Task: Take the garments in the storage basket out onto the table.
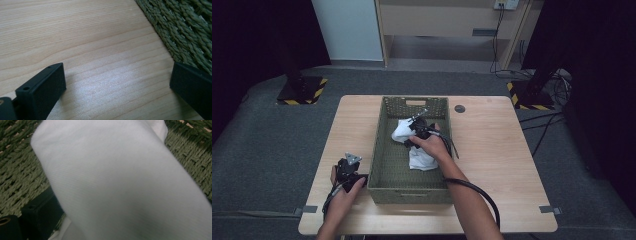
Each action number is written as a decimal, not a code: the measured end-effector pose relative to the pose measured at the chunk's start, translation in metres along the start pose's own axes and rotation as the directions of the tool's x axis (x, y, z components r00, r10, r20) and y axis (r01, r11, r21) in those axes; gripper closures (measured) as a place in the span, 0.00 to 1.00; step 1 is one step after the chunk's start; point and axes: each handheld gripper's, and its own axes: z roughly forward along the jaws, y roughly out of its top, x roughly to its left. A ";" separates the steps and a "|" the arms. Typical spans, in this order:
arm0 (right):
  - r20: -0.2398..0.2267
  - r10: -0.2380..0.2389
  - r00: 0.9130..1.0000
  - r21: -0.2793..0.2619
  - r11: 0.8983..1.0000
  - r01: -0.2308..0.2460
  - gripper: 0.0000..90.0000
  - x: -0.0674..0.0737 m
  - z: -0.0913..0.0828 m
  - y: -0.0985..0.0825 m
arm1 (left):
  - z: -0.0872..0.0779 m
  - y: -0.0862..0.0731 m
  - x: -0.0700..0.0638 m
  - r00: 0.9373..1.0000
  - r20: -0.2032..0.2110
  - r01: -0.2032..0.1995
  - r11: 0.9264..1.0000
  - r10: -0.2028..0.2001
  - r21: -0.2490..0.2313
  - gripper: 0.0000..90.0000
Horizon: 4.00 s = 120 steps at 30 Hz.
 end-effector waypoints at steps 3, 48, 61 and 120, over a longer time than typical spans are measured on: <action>0.006 0.012 1.000 0.020 1.000 -0.012 0.04 -0.001 0.003 -0.002 | 0.000 0.000 0.000 1.000 0.000 -0.001 1.000 0.001 0.000 0.00; 0.000 -0.055 0.998 -0.073 0.996 0.055 0.64 0.010 -0.073 0.030 | 0.000 0.000 0.000 1.000 -0.001 0.001 1.000 -0.001 -0.002 0.00; 0.009 -0.077 0.997 -0.133 0.988 0.078 0.63 0.010 -0.111 0.038 | 0.000 0.000 0.000 1.000 -0.002 -0.001 1.000 0.001 -0.001 0.00; 0.027 -0.098 0.995 -0.238 0.966 0.102 0.63 -0.004 -0.205 0.039 | 0.000 0.000 0.000 1.000 -0.001 0.000 1.000 0.000 -0.001 0.00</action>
